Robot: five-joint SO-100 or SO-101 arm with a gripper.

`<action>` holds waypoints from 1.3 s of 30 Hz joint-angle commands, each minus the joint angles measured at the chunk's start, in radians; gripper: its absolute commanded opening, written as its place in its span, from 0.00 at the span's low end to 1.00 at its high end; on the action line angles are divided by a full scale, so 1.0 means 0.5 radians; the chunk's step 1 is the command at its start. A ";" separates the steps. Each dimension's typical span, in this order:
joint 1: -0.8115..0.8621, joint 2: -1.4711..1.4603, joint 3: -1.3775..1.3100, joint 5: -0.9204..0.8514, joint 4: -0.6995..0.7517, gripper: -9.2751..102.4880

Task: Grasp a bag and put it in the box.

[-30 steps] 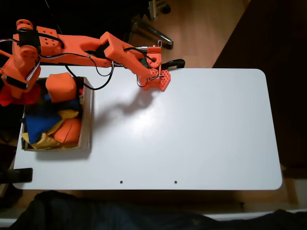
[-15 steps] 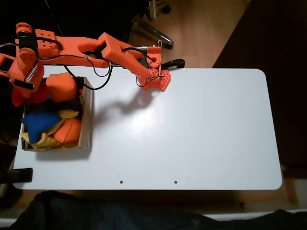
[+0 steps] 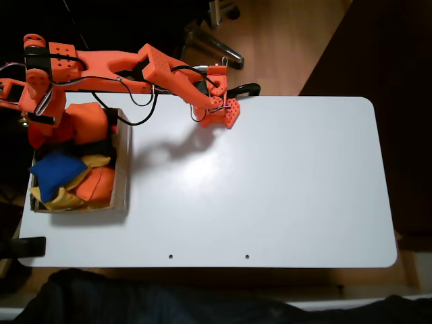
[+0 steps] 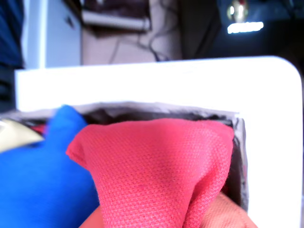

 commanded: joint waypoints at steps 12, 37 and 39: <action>0.043 0.049 0.160 -0.175 0.110 0.15; 0.092 -0.110 0.380 -0.227 -0.291 0.15; 0.098 -0.101 0.411 -0.258 -0.313 0.16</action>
